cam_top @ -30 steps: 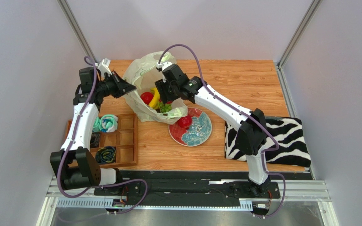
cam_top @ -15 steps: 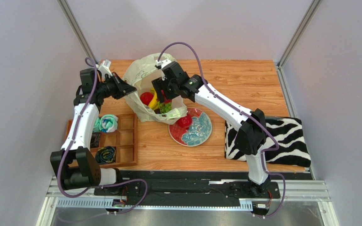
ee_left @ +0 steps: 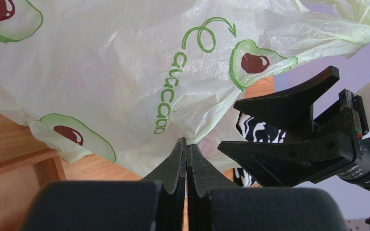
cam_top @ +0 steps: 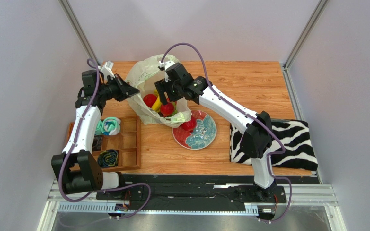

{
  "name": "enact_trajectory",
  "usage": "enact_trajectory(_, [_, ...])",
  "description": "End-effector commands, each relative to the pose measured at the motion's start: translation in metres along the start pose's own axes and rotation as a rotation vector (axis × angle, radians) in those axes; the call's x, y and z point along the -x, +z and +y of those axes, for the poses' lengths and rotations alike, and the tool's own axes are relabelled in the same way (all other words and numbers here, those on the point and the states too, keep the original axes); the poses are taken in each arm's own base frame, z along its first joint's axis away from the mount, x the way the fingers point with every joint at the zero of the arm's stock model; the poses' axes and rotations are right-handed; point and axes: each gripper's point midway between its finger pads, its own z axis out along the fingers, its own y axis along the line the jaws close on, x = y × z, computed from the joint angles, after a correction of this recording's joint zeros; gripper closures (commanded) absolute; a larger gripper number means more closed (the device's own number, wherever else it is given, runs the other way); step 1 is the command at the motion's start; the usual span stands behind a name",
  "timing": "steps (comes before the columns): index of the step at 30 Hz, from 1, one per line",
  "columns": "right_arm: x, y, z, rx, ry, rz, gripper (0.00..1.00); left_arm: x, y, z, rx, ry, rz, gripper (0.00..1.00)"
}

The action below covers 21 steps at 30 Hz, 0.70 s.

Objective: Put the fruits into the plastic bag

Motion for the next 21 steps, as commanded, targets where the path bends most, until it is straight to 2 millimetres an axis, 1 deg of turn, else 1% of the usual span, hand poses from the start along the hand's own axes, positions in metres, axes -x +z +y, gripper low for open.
enact_trajectory(1, [0.062, -0.052, 0.012, 0.046, 0.023, -0.2, 0.24, 0.007, -0.01, -0.013, -0.025, 0.059, -0.044, 1.0])
enact_trajectory(3, [0.067, -0.064, 0.01, 0.039, 0.025, -0.23, 0.24, 0.009, -0.01, -0.013, -0.023, 0.058, -0.046, 1.0])
enact_trajectory(4, [0.075, -0.079, 0.009, 0.04, 0.024, -0.263, 0.23, 0.009, -0.01, -0.014, -0.025, 0.059, -0.047, 1.0])
enact_trajectory(5, [0.071, -0.082, 0.004, 0.031, 0.031, -0.259, 0.23, 0.01, -0.009, -0.013, -0.026, 0.055, -0.048, 1.0])
enact_trajectory(6, [0.071, -0.088, 0.002, 0.028, 0.041, -0.267, 0.23, 0.011, -0.008, -0.013, -0.03, 0.049, -0.054, 1.0])
enact_trajectory(7, [0.068, -0.091, -0.007, 0.015, 0.064, -0.267, 0.22, 0.012, -0.007, -0.013, -0.033, 0.044, -0.053, 1.0])
enact_trajectory(8, [0.073, -0.108, -0.013, 0.011, 0.08, -0.294, 0.22, 0.013, -0.006, -0.011, -0.032, 0.038, -0.053, 1.0])
enact_trajectory(9, [0.057, -0.103, -0.022, -0.008, 0.093, -0.263, 0.22, 0.015, -0.007, -0.01, -0.029, 0.038, -0.058, 1.0])
enact_trajectory(10, [0.054, -0.107, -0.037, -0.032, 0.114, -0.266, 0.22, 0.016, -0.007, -0.009, -0.026, 0.037, -0.06, 1.0])
enact_trajectory(11, [0.047, -0.11, -0.046, -0.048, 0.133, -0.262, 0.21, 0.017, -0.007, -0.008, -0.024, 0.036, -0.062, 1.0])
enact_trajectory(12, [0.029, -0.112, -0.056, -0.067, 0.153, -0.239, 0.21, 0.019, -0.007, -0.005, -0.019, 0.035, -0.066, 1.0])
enact_trajectory(13, [0.02, -0.113, -0.074, -0.098, 0.182, -0.23, 0.21, 0.022, -0.009, -0.004, -0.017, 0.035, -0.073, 1.0])
enact_trajectory(14, [0.007, -0.112, -0.082, -0.115, 0.206, -0.209, 0.21, 0.022, -0.008, -0.002, -0.014, 0.031, -0.07, 1.0])
enact_trajectory(15, [0.001, -0.12, -0.089, -0.126, 0.216, -0.221, 0.21, 0.025, -0.009, -0.001, -0.01, 0.032, -0.077, 1.0])
enact_trajectory(16, [-0.028, -0.111, -0.104, -0.161, 0.231, -0.158, 0.21, 0.026, -0.009, 0.001, -0.007, 0.029, -0.075, 1.0])
enact_trajectory(18, [-0.048, -0.112, -0.115, -0.2, 0.23, -0.134, 0.21, 0.028, -0.009, 0.004, -0.001, 0.032, -0.077, 1.0])
enact_trajectory(19, [-0.072, -0.104, -0.118, -0.214, 0.227, -0.078, 0.21, 0.029, -0.009, 0.006, 0.003, 0.029, -0.076, 1.0])
enact_trajectory(21, [-0.092, -0.098, -0.119, -0.211, 0.224, -0.033, 0.21, 0.03, -0.01, 0.007, 0.006, 0.029, -0.079, 1.0])
